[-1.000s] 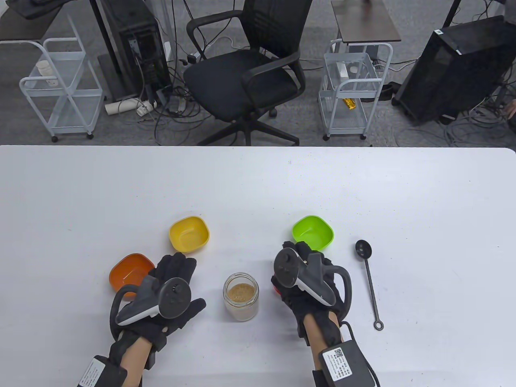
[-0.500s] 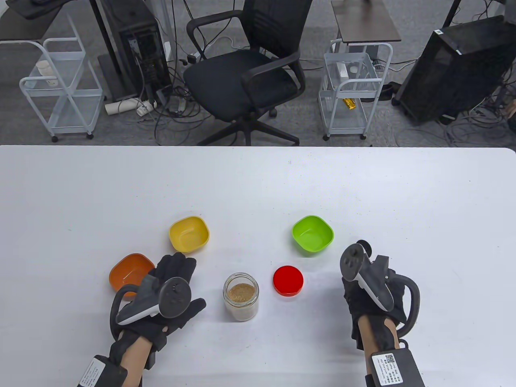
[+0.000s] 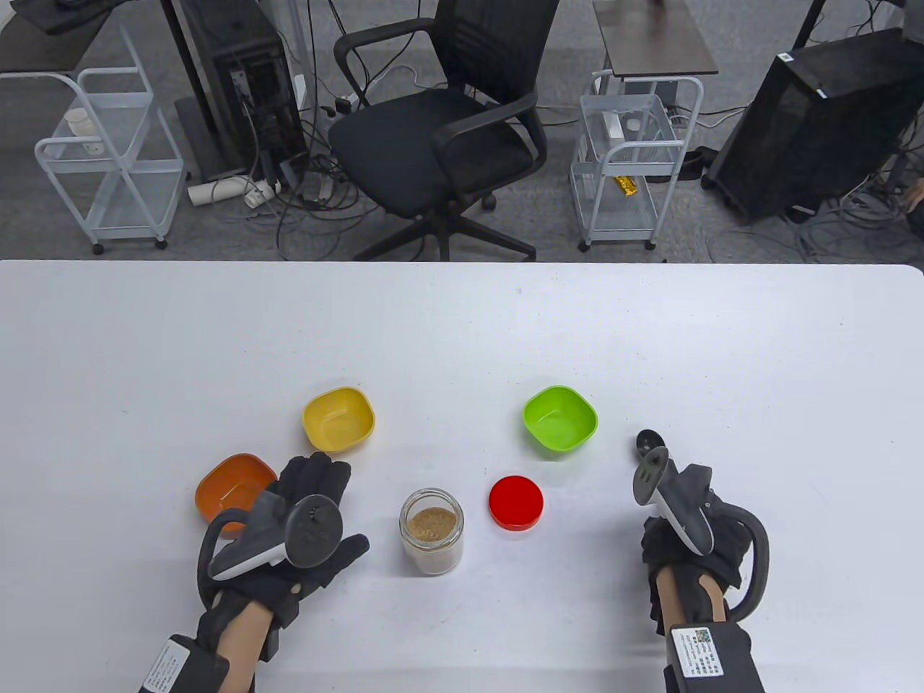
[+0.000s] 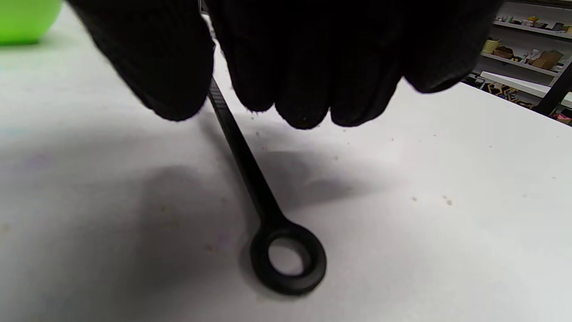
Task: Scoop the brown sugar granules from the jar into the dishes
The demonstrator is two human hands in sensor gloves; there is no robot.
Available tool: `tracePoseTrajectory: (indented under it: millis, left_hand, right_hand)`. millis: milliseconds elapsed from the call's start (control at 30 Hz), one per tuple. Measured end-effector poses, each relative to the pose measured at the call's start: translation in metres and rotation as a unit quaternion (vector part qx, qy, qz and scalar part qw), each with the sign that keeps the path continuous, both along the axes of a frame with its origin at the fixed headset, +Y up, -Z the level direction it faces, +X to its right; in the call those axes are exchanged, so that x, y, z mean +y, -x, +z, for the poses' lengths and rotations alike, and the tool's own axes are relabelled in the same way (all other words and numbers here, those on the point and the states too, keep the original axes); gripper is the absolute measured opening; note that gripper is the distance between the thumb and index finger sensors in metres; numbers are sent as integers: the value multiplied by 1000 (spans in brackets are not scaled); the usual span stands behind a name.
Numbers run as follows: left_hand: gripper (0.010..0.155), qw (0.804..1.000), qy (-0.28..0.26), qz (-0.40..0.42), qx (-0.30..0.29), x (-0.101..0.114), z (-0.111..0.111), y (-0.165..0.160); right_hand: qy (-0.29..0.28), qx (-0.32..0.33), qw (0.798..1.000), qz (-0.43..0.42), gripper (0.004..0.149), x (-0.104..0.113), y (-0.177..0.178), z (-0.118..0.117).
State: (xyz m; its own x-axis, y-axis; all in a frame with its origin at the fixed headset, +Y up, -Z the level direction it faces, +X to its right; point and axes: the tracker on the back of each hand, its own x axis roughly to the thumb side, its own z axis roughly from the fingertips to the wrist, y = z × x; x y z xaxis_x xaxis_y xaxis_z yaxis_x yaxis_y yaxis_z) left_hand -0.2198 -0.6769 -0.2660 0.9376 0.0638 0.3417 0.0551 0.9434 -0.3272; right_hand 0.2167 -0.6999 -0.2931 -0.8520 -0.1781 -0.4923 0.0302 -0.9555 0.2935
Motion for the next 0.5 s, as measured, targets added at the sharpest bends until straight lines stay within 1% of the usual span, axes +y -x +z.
tracePoseTrajectory:
  millis: [100, 200, 300, 500]
  left_hand:
    - [96, 1000, 1, 0, 0, 0, 0, 0]
    - [96, 1000, 0, 0, -1, 0, 0, 0]
    - [97, 1000, 2, 0, -1, 0, 0, -1]
    - [97, 1000, 6, 2, -1, -1, 0, -1]
  right_hand:
    - [3, -7, 1000, 13, 54, -3, -1, -1]
    - [21, -13, 1000, 6, 52, -7, -3, -1]
    - [27, -18, 999, 6, 51, -11, -5, -1]
    - [15, -23, 1000, 5, 43, -11, -4, 1]
